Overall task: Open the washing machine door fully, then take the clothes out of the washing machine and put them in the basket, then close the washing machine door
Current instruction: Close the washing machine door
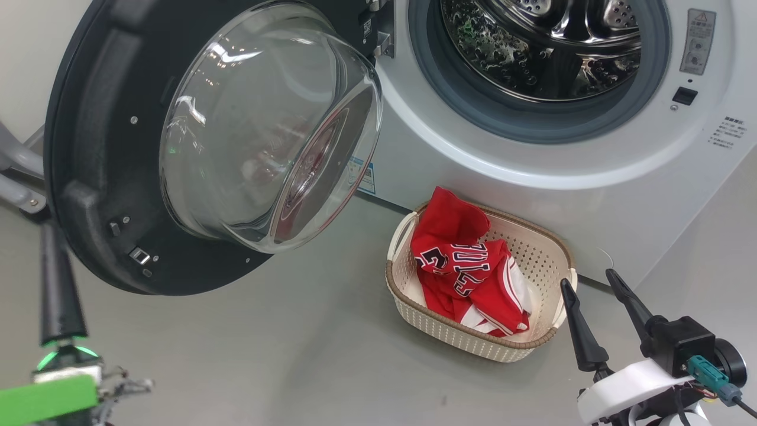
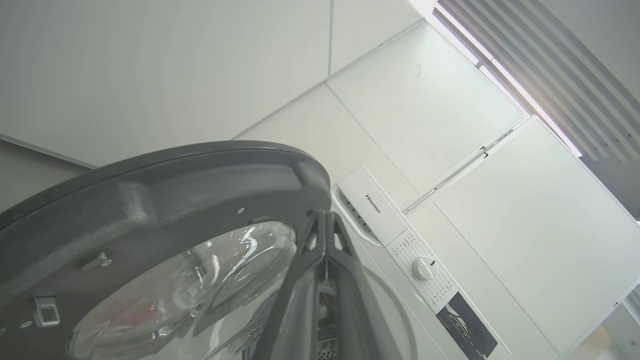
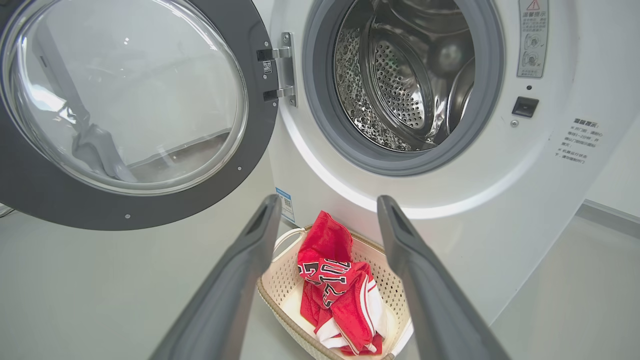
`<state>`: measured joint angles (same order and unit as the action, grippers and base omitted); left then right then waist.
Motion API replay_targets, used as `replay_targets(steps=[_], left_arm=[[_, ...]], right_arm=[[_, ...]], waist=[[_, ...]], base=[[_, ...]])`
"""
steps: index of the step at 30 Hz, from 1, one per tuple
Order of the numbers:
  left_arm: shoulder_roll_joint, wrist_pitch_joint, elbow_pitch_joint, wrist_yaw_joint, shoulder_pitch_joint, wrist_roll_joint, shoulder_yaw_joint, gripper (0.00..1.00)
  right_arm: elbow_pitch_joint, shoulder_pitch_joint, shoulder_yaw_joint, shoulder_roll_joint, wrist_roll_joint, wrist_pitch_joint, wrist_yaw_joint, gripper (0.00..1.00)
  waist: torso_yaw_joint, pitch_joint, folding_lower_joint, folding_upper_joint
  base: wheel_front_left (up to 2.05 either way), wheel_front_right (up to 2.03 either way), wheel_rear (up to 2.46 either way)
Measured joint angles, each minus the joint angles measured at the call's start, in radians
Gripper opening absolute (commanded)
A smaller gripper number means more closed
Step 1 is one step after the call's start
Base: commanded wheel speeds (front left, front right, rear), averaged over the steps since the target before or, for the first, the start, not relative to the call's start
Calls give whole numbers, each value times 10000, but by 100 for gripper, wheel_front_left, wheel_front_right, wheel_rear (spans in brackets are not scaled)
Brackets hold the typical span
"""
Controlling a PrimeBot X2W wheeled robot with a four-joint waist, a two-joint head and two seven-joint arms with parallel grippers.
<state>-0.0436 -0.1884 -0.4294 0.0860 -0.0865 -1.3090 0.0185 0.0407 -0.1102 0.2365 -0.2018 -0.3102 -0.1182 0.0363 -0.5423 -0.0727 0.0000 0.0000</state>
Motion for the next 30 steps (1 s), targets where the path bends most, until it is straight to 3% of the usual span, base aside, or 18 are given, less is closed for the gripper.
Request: replay_targets(steps=[6,10,16,24,30], left_arm=[[-8,282,-614,71,1028,-1093,1375,0],[-387,502,-472,-119,1615,-1824,2345,0],[-1078,811,945,-863,2326,-2882,3634,0],[-1685,1329,3219,-1756,2708,-3772,4460,0],[-1791,2075,4715,-1868,2793,-4675,4326,0]], right_arm=[[23,10,-56,-71,0,0,0,100],[25,12,-81,-86,0,0,0,100],[67,12,-98,-96,0,29,4,100],[188,35,-21,-127,0,165,0,100],[274,71,-21,-222,2,222,-4,100]], waist=[[-28,-105,0,0],[-30,-122,0,0],[-9,-142,0,0],[94,-228,0,0],[347,-365,0,0]], base=[[0,0,0],[0,0,0],[0,0,0],[0,0,0],[0,0,0]])
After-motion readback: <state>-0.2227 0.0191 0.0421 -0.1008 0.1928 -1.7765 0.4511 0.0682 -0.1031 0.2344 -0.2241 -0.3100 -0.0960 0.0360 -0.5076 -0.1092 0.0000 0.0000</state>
